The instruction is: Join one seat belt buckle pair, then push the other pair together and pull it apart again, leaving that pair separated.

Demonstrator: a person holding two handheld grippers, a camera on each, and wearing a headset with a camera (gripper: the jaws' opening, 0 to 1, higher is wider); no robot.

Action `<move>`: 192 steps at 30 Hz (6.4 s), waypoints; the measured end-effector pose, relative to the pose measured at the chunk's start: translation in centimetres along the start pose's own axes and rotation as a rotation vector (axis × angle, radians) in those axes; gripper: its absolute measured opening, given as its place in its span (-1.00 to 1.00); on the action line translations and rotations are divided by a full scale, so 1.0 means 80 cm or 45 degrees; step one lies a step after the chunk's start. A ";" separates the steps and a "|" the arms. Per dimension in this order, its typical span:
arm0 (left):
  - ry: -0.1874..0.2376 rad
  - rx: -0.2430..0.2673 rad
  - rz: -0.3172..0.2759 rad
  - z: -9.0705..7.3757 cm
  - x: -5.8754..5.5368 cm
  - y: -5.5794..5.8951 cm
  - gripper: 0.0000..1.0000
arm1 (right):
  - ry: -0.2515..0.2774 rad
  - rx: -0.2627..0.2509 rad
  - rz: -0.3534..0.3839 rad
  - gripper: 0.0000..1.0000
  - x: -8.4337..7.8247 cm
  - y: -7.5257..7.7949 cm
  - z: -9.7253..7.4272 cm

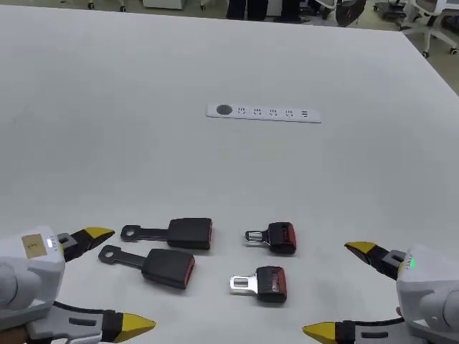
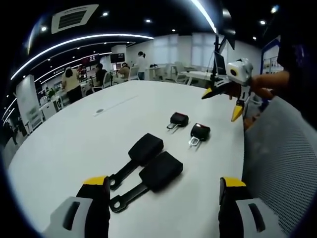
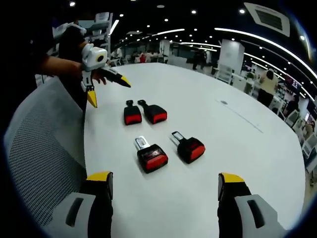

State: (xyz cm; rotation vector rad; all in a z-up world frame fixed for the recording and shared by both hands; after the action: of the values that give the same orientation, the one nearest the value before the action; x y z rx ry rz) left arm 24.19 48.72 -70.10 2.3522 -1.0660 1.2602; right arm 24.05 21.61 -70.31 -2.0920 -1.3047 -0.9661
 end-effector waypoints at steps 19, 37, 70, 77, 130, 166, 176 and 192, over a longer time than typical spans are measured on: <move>-0.143 -0.226 0.306 0.037 0.004 0.014 0.20 | -0.148 0.209 -0.226 0.23 -0.001 -0.006 0.033; -0.266 -0.379 0.463 0.072 0.000 0.006 0.00 | -0.254 0.369 -0.414 -0.13 -0.007 -0.009 0.072; -0.379 -0.494 0.549 0.087 -0.016 -0.005 -0.31 | -0.250 0.447 -0.344 -0.38 0.000 -0.004 0.106; -0.376 -0.510 0.589 0.088 -0.018 -0.005 -0.32 | -0.245 0.445 -0.334 -0.38 0.003 -0.002 0.115; -0.363 -0.511 0.588 0.093 -0.026 -0.006 -0.32 | -0.247 0.495 -0.384 -0.39 0.052 -0.015 0.173; -0.328 -0.503 0.565 0.092 -0.027 -0.006 -0.34 | -0.226 0.493 -0.353 -0.42 0.056 -0.021 0.182; -0.333 -0.505 0.572 0.092 -0.027 -0.004 -0.35 | -0.229 0.496 -0.346 -0.44 0.056 -0.023 0.183; -0.335 -0.510 0.577 0.092 -0.029 -0.006 -0.35 | -0.240 0.494 -0.343 -0.44 0.061 -0.026 0.189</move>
State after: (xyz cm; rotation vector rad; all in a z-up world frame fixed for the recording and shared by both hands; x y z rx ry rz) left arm 28.18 46.27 -76.24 2.0657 -1.8210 0.7615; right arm 28.27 35.97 -75.96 -1.7698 -1.7460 -0.5651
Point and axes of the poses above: the centre of the closed fingertips' face, and the gripper's own axes: z roughly forward along the fingers, y roughly to its right, x roughly out of its top, the point moved 2 cm from there along -z, roughly backward along the fingers, and after that the axes turned 10 degrees about x, right-handed, at the moved point
